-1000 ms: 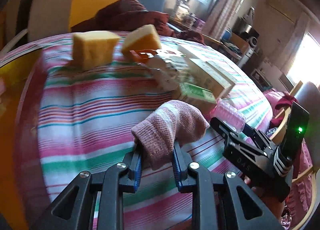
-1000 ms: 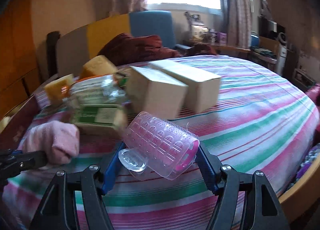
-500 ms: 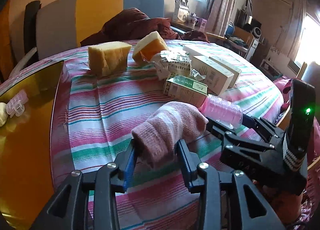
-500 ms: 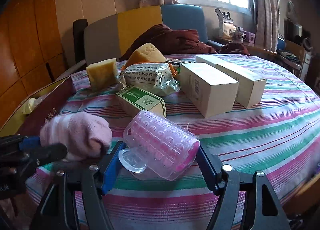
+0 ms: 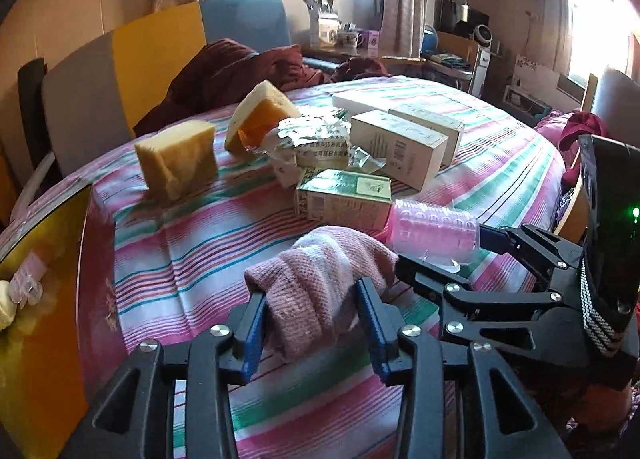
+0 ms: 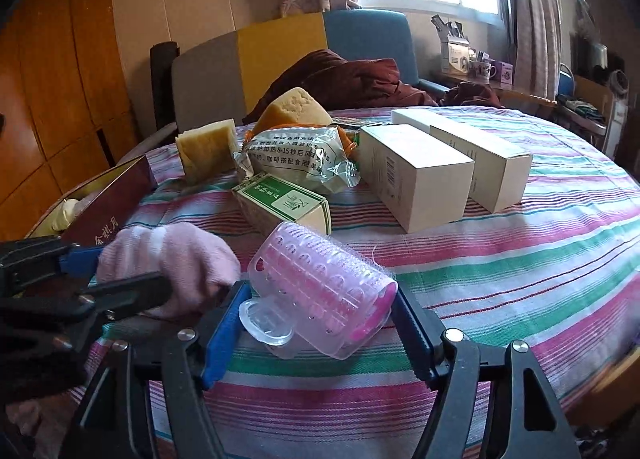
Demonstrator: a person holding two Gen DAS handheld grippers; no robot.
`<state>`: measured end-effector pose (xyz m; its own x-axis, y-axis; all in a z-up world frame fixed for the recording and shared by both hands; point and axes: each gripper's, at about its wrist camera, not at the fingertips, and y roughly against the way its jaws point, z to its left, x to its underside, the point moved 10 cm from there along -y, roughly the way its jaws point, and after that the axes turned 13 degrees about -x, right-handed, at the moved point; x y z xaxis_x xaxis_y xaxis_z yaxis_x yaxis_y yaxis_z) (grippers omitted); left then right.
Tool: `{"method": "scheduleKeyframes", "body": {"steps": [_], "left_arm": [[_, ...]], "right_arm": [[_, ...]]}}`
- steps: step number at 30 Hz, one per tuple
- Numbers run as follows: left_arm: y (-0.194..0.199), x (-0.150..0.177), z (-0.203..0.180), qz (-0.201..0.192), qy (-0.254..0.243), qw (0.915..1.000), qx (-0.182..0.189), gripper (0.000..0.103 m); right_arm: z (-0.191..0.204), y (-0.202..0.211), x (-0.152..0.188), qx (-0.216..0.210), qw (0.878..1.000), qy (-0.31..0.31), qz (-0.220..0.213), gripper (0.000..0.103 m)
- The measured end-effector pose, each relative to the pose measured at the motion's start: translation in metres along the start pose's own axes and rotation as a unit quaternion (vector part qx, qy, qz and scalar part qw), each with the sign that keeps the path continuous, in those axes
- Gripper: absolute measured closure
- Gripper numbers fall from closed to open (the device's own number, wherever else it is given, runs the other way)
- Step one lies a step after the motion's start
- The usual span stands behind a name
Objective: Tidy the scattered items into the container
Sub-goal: 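Grasp the pink sock with the left gripper while the right gripper grasps the pink roller, then carry the sock and roller over the gold tray and release both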
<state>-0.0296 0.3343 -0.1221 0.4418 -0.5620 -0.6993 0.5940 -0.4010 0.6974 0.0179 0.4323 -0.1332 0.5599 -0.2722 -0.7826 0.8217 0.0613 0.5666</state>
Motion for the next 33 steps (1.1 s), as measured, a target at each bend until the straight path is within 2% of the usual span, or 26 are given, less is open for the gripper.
{"method": "scheduleKeyframes", "body": {"steps": [3,7,15,19,26,33], "left_arm": [[-0.002,0.003,0.002,0.007,0.013,0.9998,0.013,0.071],[0.001,0.004,0.011,0.016,0.053,0.9978,0.036,0.077],[0.021,-0.003,0.02,0.002,0.083,0.9955,0.046,0.078],[0.037,-0.009,0.025,-0.014,0.09,0.9947,0.049,0.078],[0.06,-0.016,0.064,-0.036,0.127,0.9909,0.026,0.078],[0.072,-0.017,0.138,-0.046,0.182,0.9818,-0.029,0.078]], "right_arm": [[-0.001,0.0,0.0,-0.002,1.0,-0.002,-0.001,0.032],[-0.001,0.001,0.0,-0.002,1.0,-0.004,-0.004,0.032],[0.0,0.002,-0.001,-0.002,1.0,-0.011,-0.01,0.032],[0.005,0.005,-0.005,-0.02,0.999,-0.021,-0.011,0.032],[0.038,0.018,-0.031,-0.041,0.999,0.01,-0.029,0.032],[0.113,0.003,-0.064,-0.104,0.992,0.059,-0.032,0.032]]}}
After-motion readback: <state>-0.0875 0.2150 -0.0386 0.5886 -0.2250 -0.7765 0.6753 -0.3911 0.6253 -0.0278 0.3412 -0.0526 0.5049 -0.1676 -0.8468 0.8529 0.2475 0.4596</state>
